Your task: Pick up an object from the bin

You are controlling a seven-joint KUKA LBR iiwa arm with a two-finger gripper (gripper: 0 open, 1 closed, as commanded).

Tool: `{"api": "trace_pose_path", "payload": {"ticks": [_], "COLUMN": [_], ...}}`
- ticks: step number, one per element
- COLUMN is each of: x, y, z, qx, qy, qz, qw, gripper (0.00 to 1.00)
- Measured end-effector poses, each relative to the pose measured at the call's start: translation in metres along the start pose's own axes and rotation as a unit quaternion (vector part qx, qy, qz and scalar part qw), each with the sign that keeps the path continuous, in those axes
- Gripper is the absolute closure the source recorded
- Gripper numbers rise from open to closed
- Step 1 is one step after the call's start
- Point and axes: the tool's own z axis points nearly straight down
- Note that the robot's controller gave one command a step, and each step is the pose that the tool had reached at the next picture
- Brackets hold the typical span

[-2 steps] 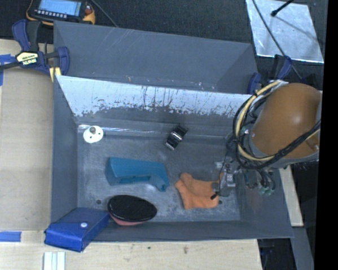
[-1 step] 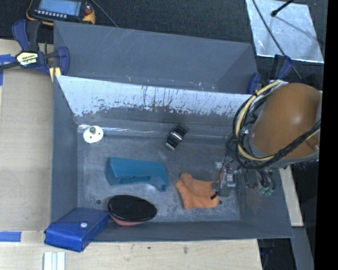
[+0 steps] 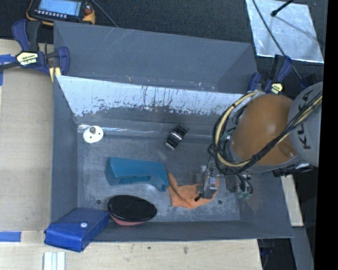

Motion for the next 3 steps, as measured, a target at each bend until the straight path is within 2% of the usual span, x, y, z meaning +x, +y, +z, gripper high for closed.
{"api": "trace_pose_path", "payload": {"ticks": [1, 2, 3], "x": [0.002, -0.014, -0.026], "y": [0.007, 0.007, -0.024], "z": [0.051, 0.055, 0.001], "qx": [0.0, 0.0, 0.0], "qy": [0.0035, 0.0052, 0.0064], "qz": [0.038, 0.009, 0.009], "qw": [0.9993, 0.9999, 0.9999], "gripper": [1.0, 1.0, 1.0]}}
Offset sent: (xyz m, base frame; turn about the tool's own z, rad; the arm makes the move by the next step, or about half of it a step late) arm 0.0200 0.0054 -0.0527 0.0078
